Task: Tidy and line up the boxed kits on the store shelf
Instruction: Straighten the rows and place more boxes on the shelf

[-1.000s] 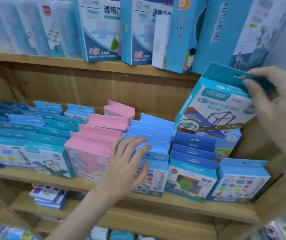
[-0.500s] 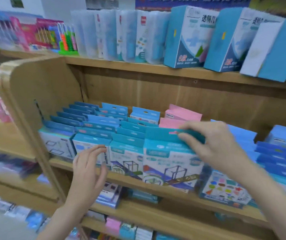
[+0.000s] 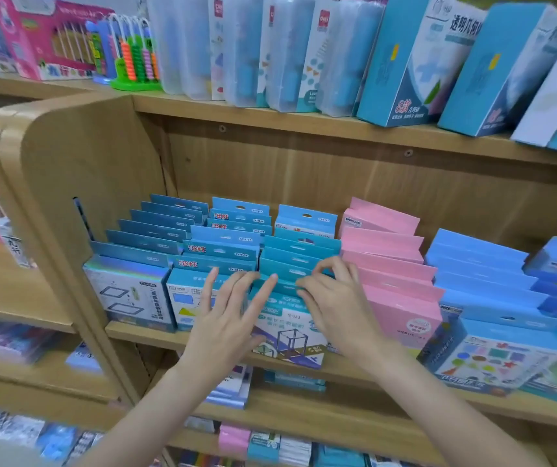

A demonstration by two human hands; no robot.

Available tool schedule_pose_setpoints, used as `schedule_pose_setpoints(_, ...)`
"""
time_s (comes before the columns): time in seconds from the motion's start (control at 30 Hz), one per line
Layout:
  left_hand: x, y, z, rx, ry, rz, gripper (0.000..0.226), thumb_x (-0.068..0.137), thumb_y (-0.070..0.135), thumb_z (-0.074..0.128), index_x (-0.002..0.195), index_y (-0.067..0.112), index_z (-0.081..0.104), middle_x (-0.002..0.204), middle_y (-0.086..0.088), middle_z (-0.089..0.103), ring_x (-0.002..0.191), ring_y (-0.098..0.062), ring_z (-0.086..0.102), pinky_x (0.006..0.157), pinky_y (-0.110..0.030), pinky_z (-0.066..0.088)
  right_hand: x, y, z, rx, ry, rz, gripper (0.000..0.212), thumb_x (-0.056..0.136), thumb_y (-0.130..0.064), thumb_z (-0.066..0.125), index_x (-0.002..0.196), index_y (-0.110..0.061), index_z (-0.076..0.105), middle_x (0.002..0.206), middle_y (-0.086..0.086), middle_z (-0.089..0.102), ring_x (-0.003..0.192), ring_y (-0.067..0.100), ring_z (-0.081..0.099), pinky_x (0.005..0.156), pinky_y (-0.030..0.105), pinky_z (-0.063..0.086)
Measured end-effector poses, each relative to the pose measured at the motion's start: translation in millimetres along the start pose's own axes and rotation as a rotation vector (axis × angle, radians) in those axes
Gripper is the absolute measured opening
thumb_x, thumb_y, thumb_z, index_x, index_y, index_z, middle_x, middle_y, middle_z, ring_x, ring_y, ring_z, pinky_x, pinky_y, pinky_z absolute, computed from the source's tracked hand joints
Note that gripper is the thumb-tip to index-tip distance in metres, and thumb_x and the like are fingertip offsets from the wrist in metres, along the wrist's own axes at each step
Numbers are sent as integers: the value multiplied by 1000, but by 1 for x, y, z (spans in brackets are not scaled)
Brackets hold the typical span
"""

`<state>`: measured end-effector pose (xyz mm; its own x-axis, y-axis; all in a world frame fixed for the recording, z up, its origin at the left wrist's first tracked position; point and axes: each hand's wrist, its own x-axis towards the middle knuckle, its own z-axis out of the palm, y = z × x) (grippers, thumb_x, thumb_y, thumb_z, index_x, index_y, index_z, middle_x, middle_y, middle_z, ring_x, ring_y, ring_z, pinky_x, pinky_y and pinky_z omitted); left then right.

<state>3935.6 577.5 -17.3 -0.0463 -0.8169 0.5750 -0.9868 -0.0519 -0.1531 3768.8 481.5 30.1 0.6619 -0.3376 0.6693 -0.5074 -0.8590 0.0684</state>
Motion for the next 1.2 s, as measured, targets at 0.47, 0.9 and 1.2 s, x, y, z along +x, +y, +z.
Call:
schedule_pose_setpoints(0.47, 18, -2, 8, -37, 36, 57, 106, 56, 59, 77, 138, 8, 32, 142, -14, 32, 133, -29, 28, 111, -52, 8, 71, 56, -26, 323, -285, 247, 17, 91, -29, 54, 96, -17, 65, 90, -10, 62, 93, 15, 48, 91, 34, 36)
schedule_pose_setpoints(0.9, 37, -10, 3, -47, -67, 140, 83, 67, 60, 68, 133, 19, 40, 125, -5, 55, 118, -22, 43, 108, -53, 17, 138, 119, 32, 55, -473, 435, 16, 91, -18, 52, 99, -12, 64, 97, 7, 65, 88, 24, 59, 74, 35, 47)
schedule_pose_setpoints(1.2, 38, -7, -1, -211, -27, 111, 63, 86, 59, 41, 133, 18, 44, 130, 0, 52, 123, -18, 42, 109, -52, 15, 130, 120, -83, 97, 57, 441, 18, 92, -16, 50, 100, -2, 59, 90, 21, 60, 85, 34, 52, 67, 34, 29)
